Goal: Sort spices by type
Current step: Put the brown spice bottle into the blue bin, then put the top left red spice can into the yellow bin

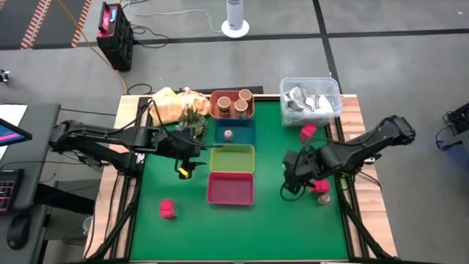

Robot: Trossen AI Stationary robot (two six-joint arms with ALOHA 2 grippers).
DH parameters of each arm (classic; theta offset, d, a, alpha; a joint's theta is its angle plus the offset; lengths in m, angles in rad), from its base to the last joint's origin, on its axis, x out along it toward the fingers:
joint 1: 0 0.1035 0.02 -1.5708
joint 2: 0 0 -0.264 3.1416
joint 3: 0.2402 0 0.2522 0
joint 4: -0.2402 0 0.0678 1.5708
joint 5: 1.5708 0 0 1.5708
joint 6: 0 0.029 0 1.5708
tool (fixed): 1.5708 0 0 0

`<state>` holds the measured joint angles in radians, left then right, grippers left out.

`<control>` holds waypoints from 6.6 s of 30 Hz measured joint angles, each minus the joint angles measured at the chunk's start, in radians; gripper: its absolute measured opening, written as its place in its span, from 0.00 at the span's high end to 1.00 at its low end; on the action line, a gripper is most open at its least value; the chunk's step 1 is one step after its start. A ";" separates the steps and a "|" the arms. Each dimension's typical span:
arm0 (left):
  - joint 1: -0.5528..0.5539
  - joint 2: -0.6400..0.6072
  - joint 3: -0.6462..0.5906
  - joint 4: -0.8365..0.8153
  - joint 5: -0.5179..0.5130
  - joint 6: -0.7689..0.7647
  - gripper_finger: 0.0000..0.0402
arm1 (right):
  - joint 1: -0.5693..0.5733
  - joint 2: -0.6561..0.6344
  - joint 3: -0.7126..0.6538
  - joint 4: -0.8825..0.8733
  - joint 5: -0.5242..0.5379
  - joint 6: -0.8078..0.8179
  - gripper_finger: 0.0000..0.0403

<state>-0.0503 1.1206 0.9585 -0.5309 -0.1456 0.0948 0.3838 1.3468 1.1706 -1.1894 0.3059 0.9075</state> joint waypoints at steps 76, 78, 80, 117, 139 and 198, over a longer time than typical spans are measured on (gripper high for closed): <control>-0.026 -0.121 0.002 -0.091 -0.044 0.080 0.41 | -0.044 0.346 0.043 0.040 -0.237 -0.042 0.47; -0.025 -0.119 0.002 -0.092 -0.044 0.080 0.41 | -0.108 0.359 0.088 0.040 -0.188 -0.189 0.47; -0.025 -0.119 0.002 -0.093 -0.044 0.080 0.41 | -0.174 0.362 0.126 0.046 -0.147 -0.325 0.47; 0.088 -0.363 -0.444 0.270 -0.063 -0.042 0.41 | -0.708 0.949 0.820 0.014 -0.222 -1.152 0.43; 0.163 -0.362 -0.367 0.078 -0.068 -0.109 0.41 | -0.688 0.748 0.815 0.063 -0.231 -1.065 0.24; 0.412 0.079 -0.211 -0.262 0.036 0.049 0.29 | -0.316 0.104 -0.115 1.055 0.064 -0.933 0.23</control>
<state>0.3614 1.1995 0.7471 -0.7925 -0.1097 0.1438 0.0681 1.4513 1.0557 -0.1347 0.3695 -0.0257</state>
